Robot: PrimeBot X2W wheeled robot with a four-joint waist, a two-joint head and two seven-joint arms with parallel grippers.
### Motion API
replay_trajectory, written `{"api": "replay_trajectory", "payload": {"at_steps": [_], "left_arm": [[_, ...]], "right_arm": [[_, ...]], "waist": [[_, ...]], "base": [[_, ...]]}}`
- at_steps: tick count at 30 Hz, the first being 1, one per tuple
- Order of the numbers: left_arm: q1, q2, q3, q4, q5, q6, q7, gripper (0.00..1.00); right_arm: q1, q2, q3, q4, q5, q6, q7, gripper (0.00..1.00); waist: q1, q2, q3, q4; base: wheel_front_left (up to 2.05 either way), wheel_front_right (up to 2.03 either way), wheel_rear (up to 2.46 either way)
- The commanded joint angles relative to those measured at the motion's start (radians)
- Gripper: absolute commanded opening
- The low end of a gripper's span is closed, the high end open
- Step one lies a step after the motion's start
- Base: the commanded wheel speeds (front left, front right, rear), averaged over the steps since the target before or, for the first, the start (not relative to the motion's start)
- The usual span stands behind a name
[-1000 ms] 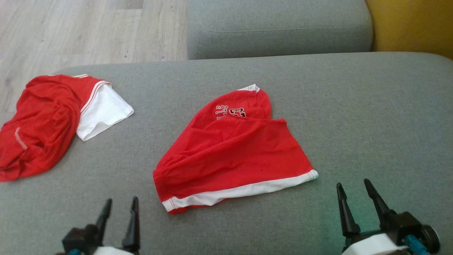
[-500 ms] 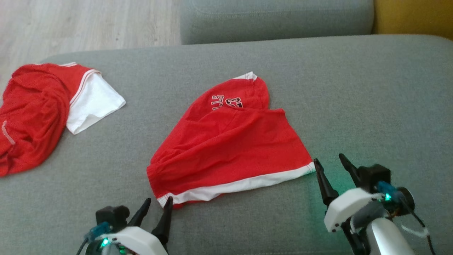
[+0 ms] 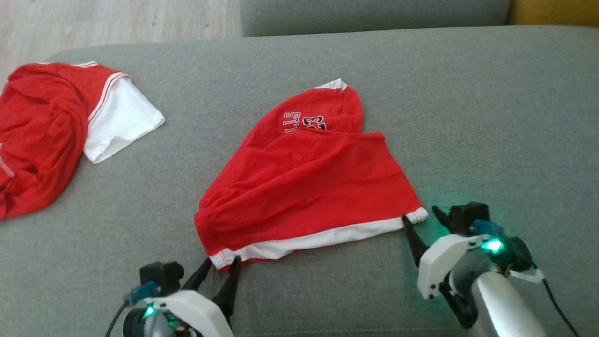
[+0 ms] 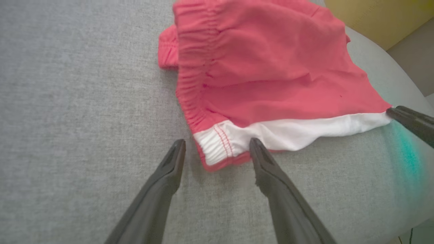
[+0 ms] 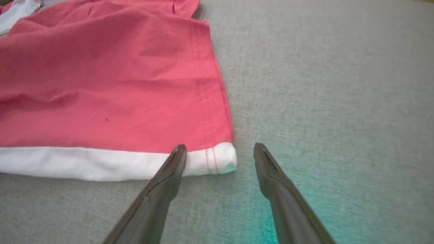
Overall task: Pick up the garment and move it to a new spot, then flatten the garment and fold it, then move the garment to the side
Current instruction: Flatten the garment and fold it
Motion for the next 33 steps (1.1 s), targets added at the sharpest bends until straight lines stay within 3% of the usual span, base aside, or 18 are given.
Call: {"api": "replay_trajectory", "payload": {"at_steps": [1,13,14,15,16,20,24,29,33], "left_arm": [[-0.048,0.001,0.020,-0.032,-0.002,0.005,-0.001,1.00],[-0.066,0.009,-0.004,-0.036,-0.008,-0.001,-0.002,1.00],[-0.067,0.011,-0.008,-0.035,-0.009,-0.002,0.000,0.79],[-0.068,0.015,-0.014,-0.035,-0.008,-0.004,0.003,0.24],[-0.068,0.019,-0.018,-0.037,-0.009,-0.005,0.001,0.00],[-0.061,0.036,-0.038,-0.058,-0.020,-0.012,0.015,0.00],[-0.033,0.050,-0.043,-0.157,-0.074,-0.017,0.061,0.00],[0.027,0.091,-0.051,-0.450,-0.225,-0.022,0.200,0.00],[0.054,0.149,-0.040,-0.749,-0.383,-0.024,0.317,0.00]], "right_arm": [[-0.041,-0.005,0.034,-0.018,0.000,-0.001,0.004,1.00],[-0.083,-0.004,0.078,0.052,0.028,-0.001,0.001,1.00],[-0.086,-0.004,0.087,0.060,0.038,-0.001,0.006,0.88],[-0.089,-0.004,0.096,0.067,0.051,-0.001,0.009,0.20],[-0.092,-0.004,0.105,0.074,0.065,-0.001,0.010,0.00],[-0.098,-0.004,0.121,0.085,0.113,-0.001,0.026,0.00],[-0.090,-0.005,0.110,-0.005,0.212,-0.001,0.042,0.00],[-0.037,-0.046,0.024,-0.300,0.410,-0.001,0.131,0.00],[0.026,-0.063,-0.124,-0.611,0.587,-0.001,0.245,0.00]], "waist": [[-0.0001,0.0000,0.004,0.002],[-0.0001,0.0000,0.029,0.005],[-0.0001,0.0000,0.029,0.005],[-0.0001,0.0000,0.029,0.005],[-0.0001,0.0000,0.028,0.005],[-0.0001,0.0000,0.020,0.004],[-0.0001,0.0000,0.003,0.000],[-0.0001,0.0000,-0.028,-0.006],[-0.0001,0.0000,-0.045,-0.012]], "base": [[0.00,0.00,0.00],[0.00,0.00,0.00],[0.00,0.00,0.00],[0.00,0.00,0.00],[0.00,0.00,0.00],[0.00,0.00,0.00],[0.00,0.00,0.00],[0.00,0.00,0.00],[0.00,0.00,0.00]]}}
